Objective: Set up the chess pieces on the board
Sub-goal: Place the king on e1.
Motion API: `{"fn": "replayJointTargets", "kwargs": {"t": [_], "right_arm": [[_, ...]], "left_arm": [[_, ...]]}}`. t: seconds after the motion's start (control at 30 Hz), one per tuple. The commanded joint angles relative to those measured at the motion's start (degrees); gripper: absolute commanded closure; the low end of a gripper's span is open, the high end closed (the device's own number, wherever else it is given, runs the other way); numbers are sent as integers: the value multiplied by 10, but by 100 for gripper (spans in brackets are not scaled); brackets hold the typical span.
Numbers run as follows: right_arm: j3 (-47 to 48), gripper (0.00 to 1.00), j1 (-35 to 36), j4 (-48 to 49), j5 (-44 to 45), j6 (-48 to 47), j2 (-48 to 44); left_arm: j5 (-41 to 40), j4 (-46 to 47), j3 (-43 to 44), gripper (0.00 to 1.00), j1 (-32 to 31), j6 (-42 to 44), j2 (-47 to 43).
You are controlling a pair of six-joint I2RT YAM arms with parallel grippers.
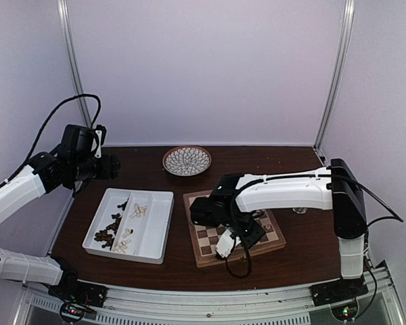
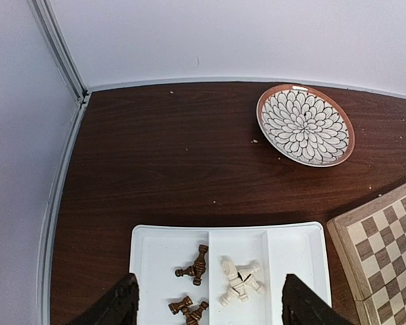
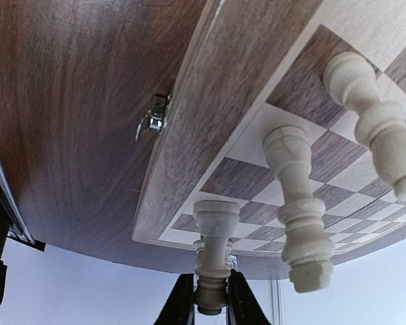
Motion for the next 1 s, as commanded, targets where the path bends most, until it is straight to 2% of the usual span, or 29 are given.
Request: {"fn": "replayJointTargets", "kwargs": {"t": [0.0,0.67,0.97], "right_arm": [[-10,89,3,9,24,4,10],[-9,87,-3,29,40,4,24],[-11,79,-3,30,40,4,25]], "left_arm": [[8,27,-5,28,5,-3,-3],[30,31,-5,28,14,-12,1],[35,31,-6,28,17,-14,3]]}}
